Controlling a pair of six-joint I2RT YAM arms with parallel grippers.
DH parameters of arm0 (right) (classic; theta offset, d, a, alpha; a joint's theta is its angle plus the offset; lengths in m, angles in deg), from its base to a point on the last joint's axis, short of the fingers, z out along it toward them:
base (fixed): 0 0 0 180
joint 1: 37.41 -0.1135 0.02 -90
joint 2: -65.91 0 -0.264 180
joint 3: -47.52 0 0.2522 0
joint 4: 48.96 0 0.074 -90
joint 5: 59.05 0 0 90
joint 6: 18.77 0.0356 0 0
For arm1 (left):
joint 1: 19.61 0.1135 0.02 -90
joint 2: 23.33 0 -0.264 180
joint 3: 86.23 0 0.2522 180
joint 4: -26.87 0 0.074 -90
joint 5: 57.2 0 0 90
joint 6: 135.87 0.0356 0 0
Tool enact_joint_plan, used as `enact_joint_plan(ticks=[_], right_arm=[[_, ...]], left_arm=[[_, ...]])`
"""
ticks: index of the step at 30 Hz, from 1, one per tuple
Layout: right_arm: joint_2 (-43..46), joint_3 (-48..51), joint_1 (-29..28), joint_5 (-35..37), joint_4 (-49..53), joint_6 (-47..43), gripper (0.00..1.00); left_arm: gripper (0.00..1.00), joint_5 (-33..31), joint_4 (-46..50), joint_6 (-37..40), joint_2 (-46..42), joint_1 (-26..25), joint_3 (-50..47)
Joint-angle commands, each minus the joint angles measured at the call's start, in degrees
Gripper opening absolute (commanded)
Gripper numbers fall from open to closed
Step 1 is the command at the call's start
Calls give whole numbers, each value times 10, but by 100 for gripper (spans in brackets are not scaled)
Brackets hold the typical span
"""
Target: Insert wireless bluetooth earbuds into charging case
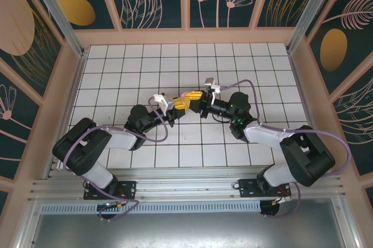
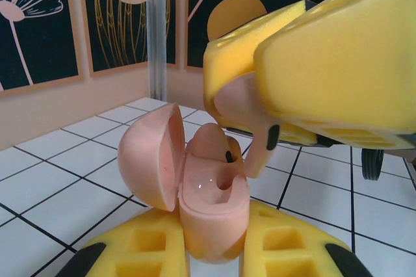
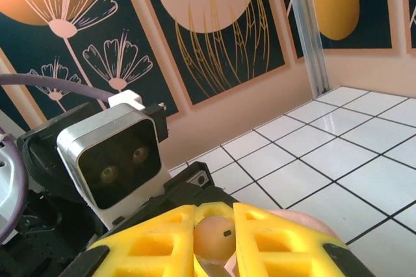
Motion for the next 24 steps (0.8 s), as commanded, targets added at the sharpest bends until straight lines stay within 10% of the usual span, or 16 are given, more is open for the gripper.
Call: enact_joint_plan(ticks=[1, 24], right_arm=[[15, 10, -5, 34, -41, -1, 19], [10, 40, -21, 71, -47, 12, 18]], left_arm=[[12, 3, -12, 17, -2, -8, 12], [12, -12, -12, 18, -45, -10, 16]])
